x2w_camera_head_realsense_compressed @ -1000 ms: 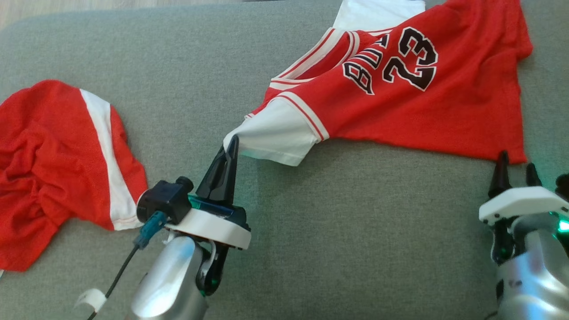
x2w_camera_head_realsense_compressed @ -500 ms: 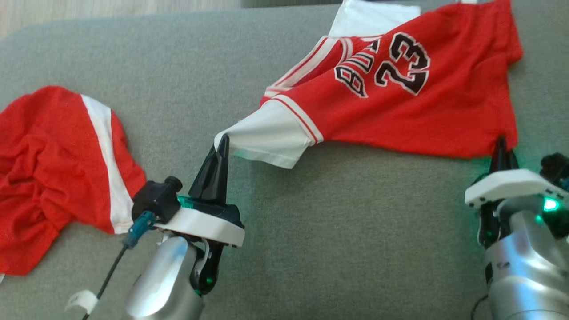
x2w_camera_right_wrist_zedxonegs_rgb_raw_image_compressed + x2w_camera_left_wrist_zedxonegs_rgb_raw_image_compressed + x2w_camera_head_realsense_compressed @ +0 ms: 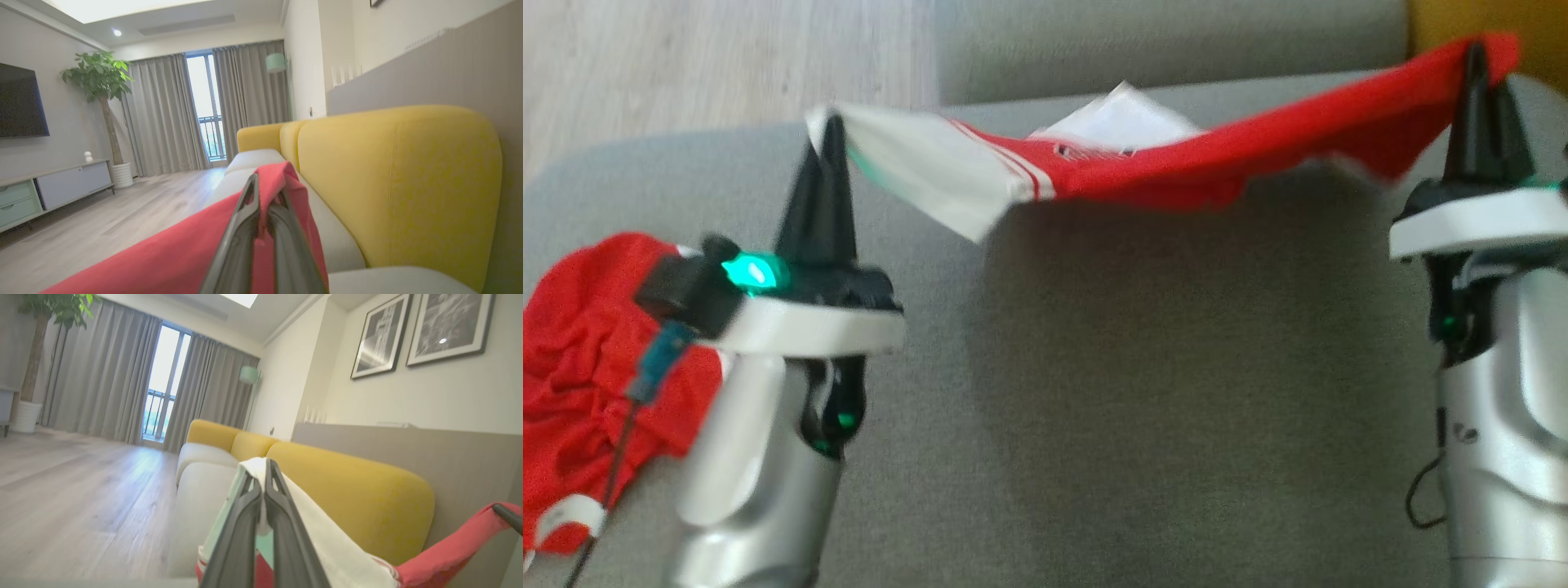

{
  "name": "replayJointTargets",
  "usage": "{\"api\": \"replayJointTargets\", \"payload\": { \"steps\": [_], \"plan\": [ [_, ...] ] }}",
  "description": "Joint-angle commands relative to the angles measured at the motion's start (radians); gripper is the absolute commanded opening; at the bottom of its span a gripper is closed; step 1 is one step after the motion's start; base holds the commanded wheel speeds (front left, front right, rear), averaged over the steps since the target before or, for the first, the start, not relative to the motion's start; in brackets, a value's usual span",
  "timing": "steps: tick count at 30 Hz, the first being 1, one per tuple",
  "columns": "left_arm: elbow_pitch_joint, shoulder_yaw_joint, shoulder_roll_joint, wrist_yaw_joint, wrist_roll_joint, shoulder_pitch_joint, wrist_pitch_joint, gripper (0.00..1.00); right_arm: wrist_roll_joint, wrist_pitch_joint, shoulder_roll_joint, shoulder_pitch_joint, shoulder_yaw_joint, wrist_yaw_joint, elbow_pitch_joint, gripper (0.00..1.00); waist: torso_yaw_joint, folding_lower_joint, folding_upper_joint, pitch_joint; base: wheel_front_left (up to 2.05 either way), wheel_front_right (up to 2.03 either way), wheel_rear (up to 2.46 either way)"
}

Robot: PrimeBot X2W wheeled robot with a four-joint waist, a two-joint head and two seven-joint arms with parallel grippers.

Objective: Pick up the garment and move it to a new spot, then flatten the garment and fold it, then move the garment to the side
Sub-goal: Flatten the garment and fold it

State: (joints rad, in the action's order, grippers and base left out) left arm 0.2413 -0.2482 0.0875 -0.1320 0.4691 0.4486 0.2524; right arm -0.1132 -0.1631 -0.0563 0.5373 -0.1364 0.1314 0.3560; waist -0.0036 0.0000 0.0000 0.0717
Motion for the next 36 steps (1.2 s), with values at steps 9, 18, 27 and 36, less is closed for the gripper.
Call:
{"api": "replayJointTargets", "payload": {
  "steps": [9,18,27,36],
  "plan": [
    [-0.337,0.099,0.052,0.081,0.035,0.063,-0.096,0.0,-0.012,0.183,-0.055,-0.052,0.071,-0.001,-0.384,0.0,-0.019,0.0,0.0,-0.084,0.0,0.0,0.0],
    [-0.588,0.133,0.152,0.167,0.021,0.112,-0.356,0.0,-0.015,0.342,-0.05,-0.118,0.054,-0.001,-0.646,0.0,-0.005,0.0,0.0,0.003,0.0,0.0,0.0],
    [-0.245,0.117,0.27,0.062,-0.013,0.467,-0.409,0.0,-0.1,0.363,-0.07,0.223,0.146,-0.001,-0.404,0.0,-0.036,0.0,0.0,0.223,0.0,0.0,0.0],
    [0.217,0.068,0.318,0.013,-0.084,0.95,-0.235,0.0,-0.02,0.138,-0.097,0.753,0.199,-0.001,0.12,0.0,-0.038,0.0,0.0,0.347,0.0,0.0,0.0]
  ]
}}
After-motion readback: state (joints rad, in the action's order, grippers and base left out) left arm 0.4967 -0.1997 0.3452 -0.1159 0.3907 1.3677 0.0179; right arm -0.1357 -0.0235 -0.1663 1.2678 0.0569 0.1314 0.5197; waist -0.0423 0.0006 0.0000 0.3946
